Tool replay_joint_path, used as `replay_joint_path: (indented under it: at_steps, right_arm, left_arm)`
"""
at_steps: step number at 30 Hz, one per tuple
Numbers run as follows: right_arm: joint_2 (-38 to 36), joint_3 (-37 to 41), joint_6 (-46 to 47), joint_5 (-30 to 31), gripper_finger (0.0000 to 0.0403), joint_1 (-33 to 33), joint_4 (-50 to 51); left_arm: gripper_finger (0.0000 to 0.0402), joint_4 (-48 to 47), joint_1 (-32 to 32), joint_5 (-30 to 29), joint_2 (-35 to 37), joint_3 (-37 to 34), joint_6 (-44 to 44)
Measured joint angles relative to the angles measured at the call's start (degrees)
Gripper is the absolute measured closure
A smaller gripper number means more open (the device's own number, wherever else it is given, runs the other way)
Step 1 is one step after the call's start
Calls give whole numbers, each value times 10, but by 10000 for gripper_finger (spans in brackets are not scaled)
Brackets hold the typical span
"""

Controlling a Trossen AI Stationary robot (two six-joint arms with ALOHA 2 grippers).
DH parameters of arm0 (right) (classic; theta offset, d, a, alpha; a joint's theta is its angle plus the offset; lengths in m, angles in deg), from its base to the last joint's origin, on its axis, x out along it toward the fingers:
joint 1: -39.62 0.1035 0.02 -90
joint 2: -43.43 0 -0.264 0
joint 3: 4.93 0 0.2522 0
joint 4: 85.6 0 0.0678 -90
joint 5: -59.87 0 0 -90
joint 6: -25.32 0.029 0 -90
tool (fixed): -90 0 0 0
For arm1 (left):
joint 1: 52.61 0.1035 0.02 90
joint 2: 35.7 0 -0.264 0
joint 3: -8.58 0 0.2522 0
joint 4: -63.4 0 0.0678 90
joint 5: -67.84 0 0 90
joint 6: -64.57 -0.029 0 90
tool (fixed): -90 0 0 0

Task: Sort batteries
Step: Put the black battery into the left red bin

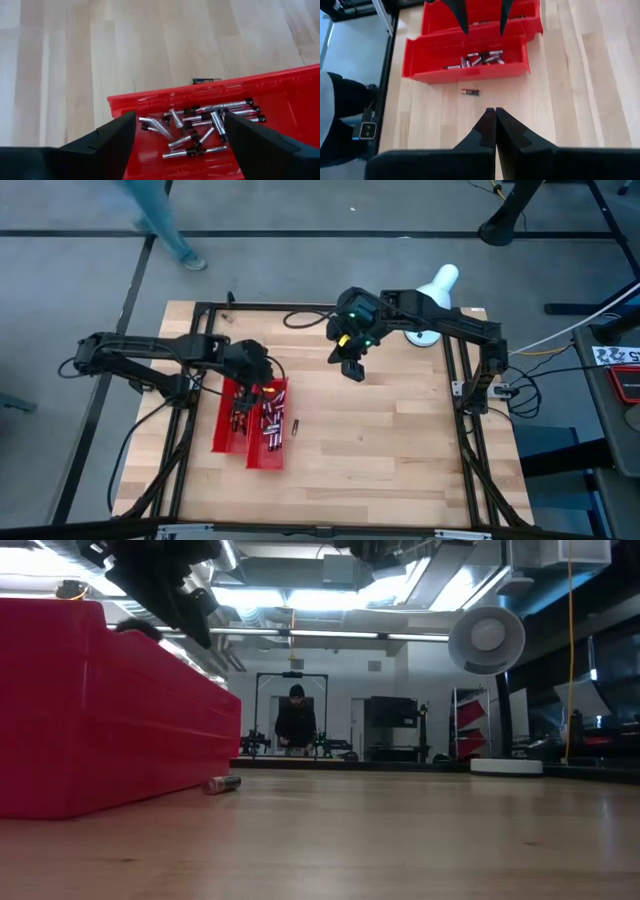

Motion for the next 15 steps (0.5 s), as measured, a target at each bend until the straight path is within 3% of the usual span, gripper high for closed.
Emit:
replay_joint_path:
  at_steps: [8, 15]
  right_arm:
    - [0, 16, 2, 0, 400, 0, -8]
    - [0, 16, 2, 0, 400, 0, -11]
  left_arm:
    - [89, -9, 0, -9, 0, 0, 32]
    - [89, -57, 56, -18, 0, 0, 70]
